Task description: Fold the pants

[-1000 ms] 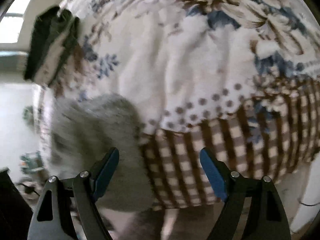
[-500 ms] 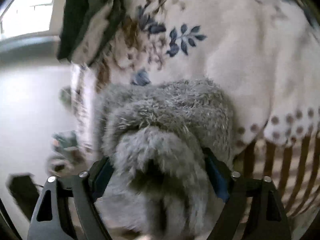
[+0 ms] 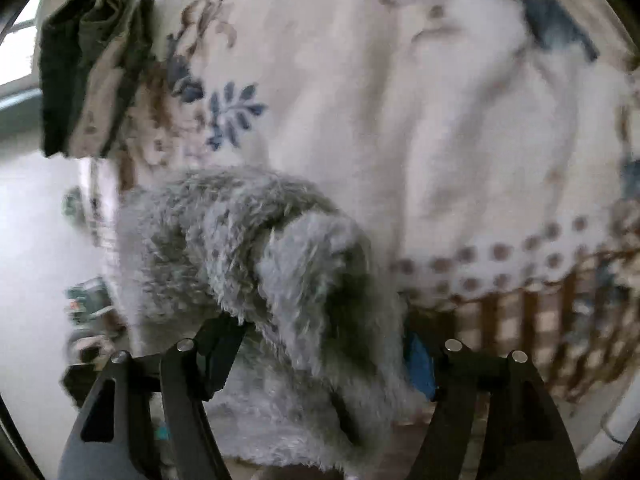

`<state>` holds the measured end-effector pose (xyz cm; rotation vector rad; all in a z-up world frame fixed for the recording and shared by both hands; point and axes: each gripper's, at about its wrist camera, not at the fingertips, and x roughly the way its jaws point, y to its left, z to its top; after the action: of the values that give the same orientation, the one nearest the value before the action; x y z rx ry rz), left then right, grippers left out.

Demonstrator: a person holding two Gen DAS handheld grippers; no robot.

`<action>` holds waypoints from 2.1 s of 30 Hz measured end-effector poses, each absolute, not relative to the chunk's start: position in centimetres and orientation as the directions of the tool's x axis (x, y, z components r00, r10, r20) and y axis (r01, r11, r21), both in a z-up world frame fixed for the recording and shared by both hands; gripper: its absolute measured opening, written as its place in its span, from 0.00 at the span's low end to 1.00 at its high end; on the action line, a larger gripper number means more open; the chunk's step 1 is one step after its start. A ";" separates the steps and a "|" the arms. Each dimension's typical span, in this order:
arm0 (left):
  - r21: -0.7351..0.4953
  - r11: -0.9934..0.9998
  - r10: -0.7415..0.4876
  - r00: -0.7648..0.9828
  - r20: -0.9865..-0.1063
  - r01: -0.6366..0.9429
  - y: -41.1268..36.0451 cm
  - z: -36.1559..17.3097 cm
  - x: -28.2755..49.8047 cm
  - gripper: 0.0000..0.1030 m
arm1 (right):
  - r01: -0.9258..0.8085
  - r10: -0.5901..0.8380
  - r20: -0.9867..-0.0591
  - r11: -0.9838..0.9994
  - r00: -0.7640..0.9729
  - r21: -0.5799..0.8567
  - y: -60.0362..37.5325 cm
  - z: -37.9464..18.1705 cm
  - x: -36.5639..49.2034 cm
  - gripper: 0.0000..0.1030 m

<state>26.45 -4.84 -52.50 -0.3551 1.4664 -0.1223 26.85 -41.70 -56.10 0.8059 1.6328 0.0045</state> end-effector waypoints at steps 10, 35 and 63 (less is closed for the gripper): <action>-0.350 0.937 -0.346 0.123 -0.930 -0.007 -5.8 -52.9 26.8 0.89 | 0.097 0.384 -0.923 0.917 0.041 0.386 -32.3 -47.7 33.5 0.71; -0.434 0.898 -0.439 0.153 -0.885 0.070 -4.2 -54.1 25.6 0.60 | -0.283 0.302 -0.917 0.884 -0.261 0.371 -14.8 -54.5 44.5 0.81; -0.413 0.854 -0.481 0.177 -0.859 0.316 -10.7 -43.1 35.1 0.80 | 0.519 0.347 -0.924 0.766 0.164 0.380 -36.8 -46.9 23.4 0.81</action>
<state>35.10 -10.71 -43.09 -0.1531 1.2743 -0.5673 23.35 -36.82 -46.93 0.7536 1.4419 -0.1409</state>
